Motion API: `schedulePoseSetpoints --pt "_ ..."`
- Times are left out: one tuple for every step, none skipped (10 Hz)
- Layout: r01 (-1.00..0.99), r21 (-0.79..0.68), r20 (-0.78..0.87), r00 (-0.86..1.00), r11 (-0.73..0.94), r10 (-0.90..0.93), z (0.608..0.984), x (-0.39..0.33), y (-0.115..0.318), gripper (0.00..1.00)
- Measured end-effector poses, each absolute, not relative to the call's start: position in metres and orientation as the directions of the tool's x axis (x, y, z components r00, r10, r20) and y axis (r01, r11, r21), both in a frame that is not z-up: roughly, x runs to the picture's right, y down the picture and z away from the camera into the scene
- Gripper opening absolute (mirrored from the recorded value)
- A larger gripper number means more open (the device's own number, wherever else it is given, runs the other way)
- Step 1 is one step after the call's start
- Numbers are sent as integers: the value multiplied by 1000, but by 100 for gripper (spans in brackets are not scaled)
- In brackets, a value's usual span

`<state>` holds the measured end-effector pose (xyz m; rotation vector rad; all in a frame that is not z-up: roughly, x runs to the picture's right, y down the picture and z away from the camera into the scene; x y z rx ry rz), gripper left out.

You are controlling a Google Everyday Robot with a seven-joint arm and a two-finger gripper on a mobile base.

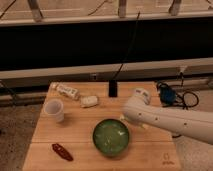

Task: Pick up the ceramic bowl

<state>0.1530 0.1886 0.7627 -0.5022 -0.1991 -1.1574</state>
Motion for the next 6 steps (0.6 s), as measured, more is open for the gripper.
schedulePoseSetpoints --pt "919 -263 408 382 294 -829 764 152 191 80" --pt "926 -251 413 367 283 -834 766 150 193 80" --pt "931 -240 416 355 275 -837 767 149 195 80" --pt "937 -228 422 340 265 -841 769 147 198 80" --pt "943 -215 426 325 255 -844 771 145 201 80" --pt "949 -200 429 307 242 -849 773 145 205 80"
